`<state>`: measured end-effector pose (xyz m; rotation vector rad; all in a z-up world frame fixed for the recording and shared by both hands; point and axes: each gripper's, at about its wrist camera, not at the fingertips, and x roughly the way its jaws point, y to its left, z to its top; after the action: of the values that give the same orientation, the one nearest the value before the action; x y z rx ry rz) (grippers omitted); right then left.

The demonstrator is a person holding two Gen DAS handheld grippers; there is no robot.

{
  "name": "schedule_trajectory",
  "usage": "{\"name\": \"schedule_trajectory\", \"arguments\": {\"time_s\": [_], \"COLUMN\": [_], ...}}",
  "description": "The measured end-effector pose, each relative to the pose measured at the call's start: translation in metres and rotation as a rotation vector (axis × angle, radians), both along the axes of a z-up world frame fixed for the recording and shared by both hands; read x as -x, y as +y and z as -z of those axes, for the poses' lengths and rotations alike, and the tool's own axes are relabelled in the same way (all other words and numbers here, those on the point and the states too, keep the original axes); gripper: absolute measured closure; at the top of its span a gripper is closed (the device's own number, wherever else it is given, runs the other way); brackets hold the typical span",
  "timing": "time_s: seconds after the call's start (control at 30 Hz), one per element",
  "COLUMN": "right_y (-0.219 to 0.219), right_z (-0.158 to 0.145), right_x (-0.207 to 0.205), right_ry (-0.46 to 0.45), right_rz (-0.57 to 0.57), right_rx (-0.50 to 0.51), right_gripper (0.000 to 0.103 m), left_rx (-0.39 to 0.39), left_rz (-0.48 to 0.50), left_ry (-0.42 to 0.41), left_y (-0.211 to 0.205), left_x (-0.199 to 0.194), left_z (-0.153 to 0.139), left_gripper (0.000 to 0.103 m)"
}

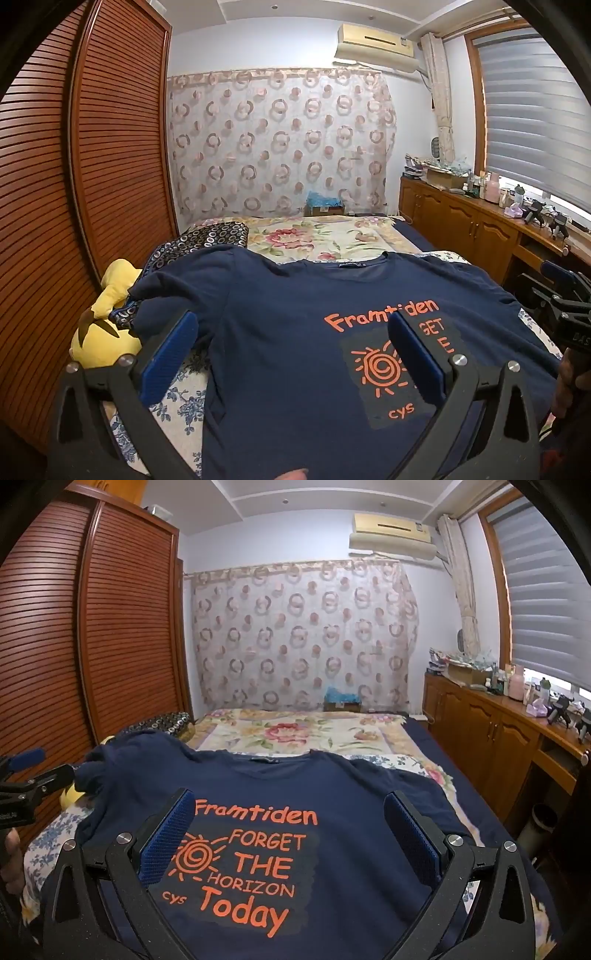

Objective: Fold small clothes

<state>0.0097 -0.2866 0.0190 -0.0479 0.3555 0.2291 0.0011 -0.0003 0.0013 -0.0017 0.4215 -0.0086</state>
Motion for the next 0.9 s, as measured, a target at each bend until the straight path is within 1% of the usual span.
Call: {"name": "schedule_trajectory", "arguments": {"time_s": [0.07, 0.9], "right_y": [-0.0002, 0.0019], "right_z": [0.0001, 0.0031], "right_x": [0.0000, 0.0007], "right_ry": [0.002, 0.006], "right_rz": [0.001, 0.003], "right_rx": [-0.001, 0.000], "right_gripper": [0.000, 0.000], "left_rx": [0.009, 0.004], "left_rz": [-0.001, -0.009], "left_ry": [0.006, -0.011], "left_y": [0.0018, 0.0016], "left_x": [0.0018, 0.0075], "left_z": [0.0002, -0.0017], "left_gripper": [0.000, 0.000]}}
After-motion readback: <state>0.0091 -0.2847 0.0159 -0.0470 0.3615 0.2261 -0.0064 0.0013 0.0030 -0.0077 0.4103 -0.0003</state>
